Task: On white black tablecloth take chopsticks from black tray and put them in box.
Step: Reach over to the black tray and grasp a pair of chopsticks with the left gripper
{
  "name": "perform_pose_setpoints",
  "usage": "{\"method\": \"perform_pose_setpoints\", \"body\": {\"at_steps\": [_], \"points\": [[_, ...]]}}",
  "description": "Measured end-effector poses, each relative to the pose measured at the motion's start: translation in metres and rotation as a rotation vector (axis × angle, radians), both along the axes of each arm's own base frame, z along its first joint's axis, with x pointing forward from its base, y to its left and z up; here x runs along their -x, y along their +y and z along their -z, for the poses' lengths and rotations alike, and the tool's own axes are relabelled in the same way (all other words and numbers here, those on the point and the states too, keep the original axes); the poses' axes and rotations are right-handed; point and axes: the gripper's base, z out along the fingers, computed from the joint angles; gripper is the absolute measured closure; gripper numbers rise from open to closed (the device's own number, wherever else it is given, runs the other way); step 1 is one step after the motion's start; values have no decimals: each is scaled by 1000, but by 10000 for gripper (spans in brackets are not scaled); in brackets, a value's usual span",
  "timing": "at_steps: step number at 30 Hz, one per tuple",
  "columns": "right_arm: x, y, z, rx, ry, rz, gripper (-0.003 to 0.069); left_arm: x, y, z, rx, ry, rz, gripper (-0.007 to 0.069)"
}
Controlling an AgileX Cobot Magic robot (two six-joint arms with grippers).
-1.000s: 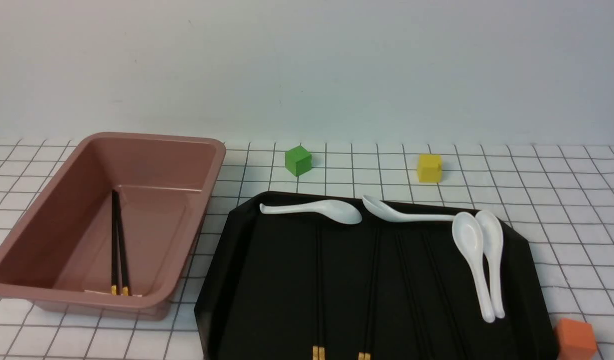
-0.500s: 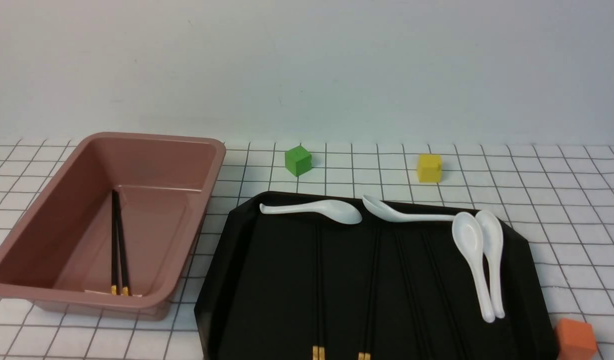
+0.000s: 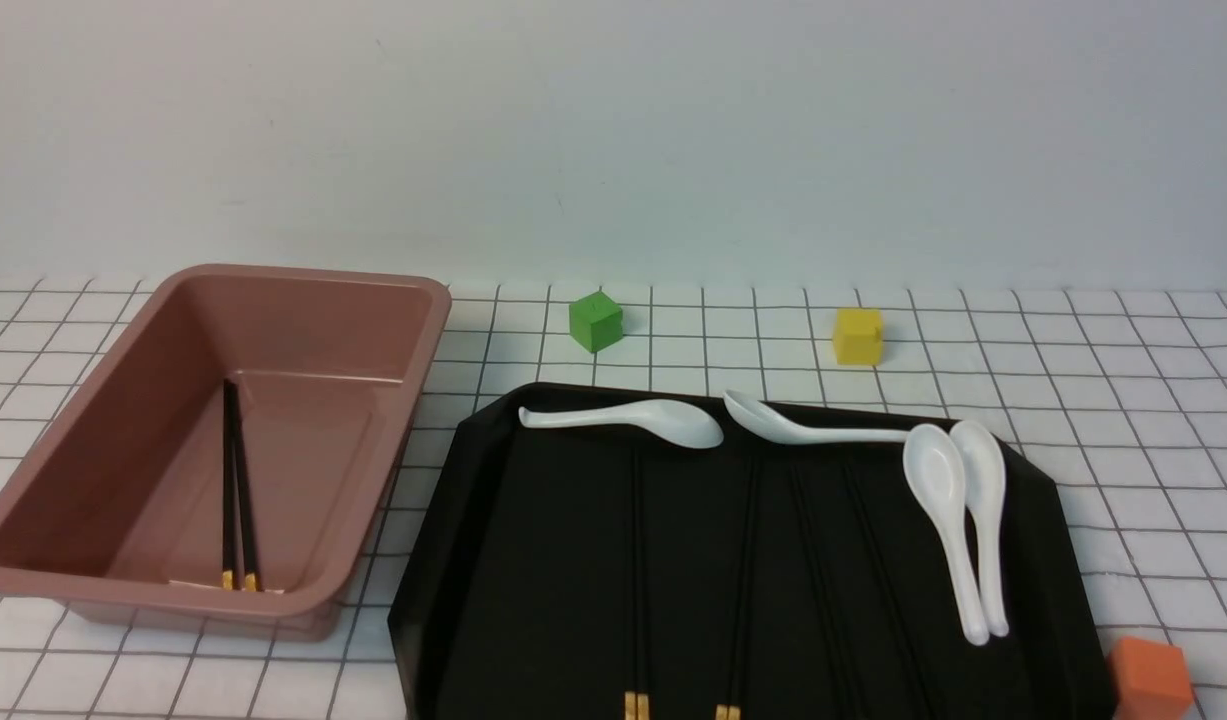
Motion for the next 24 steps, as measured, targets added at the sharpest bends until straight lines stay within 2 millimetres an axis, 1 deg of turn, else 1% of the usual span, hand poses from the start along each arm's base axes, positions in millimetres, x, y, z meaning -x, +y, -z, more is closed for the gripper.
{"method": "perform_pose_setpoints", "body": {"at_steps": [1,3,6,11,16,19,21,22,23,24], "points": [[0,0,0,0,0,0,419,0,-1,-3,144,20,-7,508],[0,0,0,0,0,0,419,-1,-1,-7,276,20,-28,504],[0,0,0,0,0,0,419,-2,3,-11,354,3,-67,500],[0,0,0,0,0,0,419,-5,13,-16,406,-60,-182,497],[0,0,0,0,0,0,419,-7,36,-23,548,-159,-413,491],[0,0,0,0,0,0,419,-6,40,-23,570,-172,-450,490],[0,0,0,0,0,0,419,-6,40,-24,550,-181,-450,490],[0,0,0,0,0,0,419,-6,39,-28,528,-194,-443,490],[0,0,0,0,0,0,419,-4,39,-36,484,-227,-433,490],[0,0,0,0,0,0,419,-2,38,-49,426,-278,-420,490]]}}
